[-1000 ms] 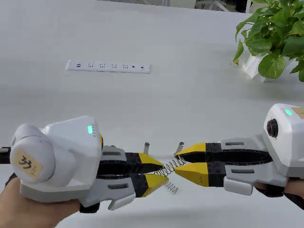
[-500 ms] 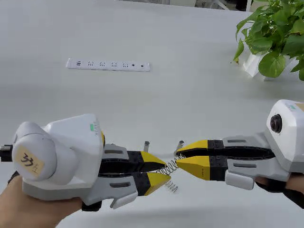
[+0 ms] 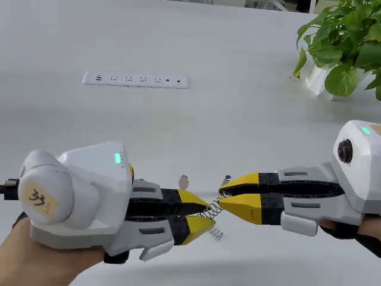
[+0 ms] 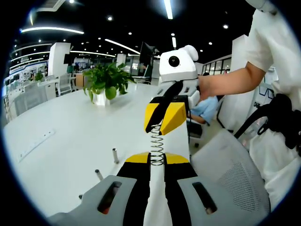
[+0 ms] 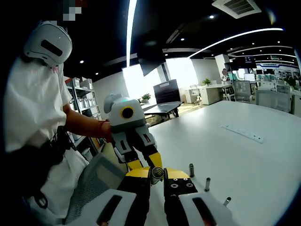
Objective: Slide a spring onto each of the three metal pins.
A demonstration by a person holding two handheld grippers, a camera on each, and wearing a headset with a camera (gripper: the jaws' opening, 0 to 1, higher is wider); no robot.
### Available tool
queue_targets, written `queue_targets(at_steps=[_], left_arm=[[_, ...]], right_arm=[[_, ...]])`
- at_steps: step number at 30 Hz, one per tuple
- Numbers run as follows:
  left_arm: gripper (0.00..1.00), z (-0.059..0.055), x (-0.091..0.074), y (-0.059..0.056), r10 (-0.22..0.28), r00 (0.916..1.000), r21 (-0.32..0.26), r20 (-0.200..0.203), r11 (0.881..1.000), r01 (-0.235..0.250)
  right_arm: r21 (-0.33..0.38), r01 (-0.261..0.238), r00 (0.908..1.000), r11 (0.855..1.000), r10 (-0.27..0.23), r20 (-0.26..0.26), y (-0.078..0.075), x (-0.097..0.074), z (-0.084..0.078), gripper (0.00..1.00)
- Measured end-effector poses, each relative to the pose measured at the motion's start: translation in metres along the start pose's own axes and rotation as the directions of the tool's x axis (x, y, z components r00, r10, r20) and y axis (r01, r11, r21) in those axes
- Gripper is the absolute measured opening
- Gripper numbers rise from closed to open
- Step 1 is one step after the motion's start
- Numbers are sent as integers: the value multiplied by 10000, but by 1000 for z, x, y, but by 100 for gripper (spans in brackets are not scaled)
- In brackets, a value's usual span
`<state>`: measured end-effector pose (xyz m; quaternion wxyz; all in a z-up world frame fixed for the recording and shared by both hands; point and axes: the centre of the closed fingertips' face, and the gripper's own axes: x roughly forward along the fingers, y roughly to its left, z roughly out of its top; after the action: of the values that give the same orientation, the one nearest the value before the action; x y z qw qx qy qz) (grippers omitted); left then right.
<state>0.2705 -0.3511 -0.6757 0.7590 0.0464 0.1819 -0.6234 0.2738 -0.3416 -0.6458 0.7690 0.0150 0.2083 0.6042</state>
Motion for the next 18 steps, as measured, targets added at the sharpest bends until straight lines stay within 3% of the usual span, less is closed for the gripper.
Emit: queue_targets(at_steps=[18], left_arm=[[6, 0, 3, -4, -193, 9998, 51, -92, 9998, 194]], right_arm=[[-882, -168, 9980, 9960, 113, -621, 5, 3, 3, 5]])
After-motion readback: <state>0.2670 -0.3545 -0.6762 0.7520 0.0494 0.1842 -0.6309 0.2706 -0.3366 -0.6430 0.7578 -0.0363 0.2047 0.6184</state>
